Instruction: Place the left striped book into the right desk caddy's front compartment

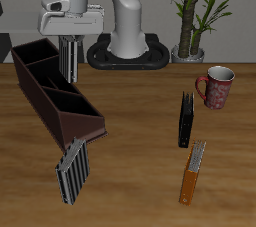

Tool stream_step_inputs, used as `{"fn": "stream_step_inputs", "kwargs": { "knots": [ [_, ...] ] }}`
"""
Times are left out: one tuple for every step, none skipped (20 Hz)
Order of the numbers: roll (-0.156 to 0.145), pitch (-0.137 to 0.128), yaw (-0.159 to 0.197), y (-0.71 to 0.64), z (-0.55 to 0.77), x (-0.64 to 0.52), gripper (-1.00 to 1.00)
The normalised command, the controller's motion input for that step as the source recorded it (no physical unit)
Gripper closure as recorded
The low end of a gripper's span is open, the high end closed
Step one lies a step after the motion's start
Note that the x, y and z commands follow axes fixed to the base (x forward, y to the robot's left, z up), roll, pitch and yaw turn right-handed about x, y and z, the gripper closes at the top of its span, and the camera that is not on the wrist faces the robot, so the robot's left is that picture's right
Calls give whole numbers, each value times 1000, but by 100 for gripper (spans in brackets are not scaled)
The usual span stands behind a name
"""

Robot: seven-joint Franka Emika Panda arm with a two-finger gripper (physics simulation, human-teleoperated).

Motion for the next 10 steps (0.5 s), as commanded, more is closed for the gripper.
{"fn": "stream_step_inputs", "kwargs": {
  "knots": [
    [2,38,-65,-16,-144,20,100],
    [3,11,1,-3,-112,26,100],
    [-5,32,-19,-66,-188,47,100],
    [0,0,0,21,17,18,100],
    [-24,41,-17,-150,-277,95,100],
    [-11,32,-23,-65,-201,41,100],
    [0,0,0,15,-11,15,100],
    [-12,60,-4,-117,-345,112,100],
    [-10,54,-31,-88,-222,41,100],
    [0,0,0,0,0,0,100]
  ]
}}
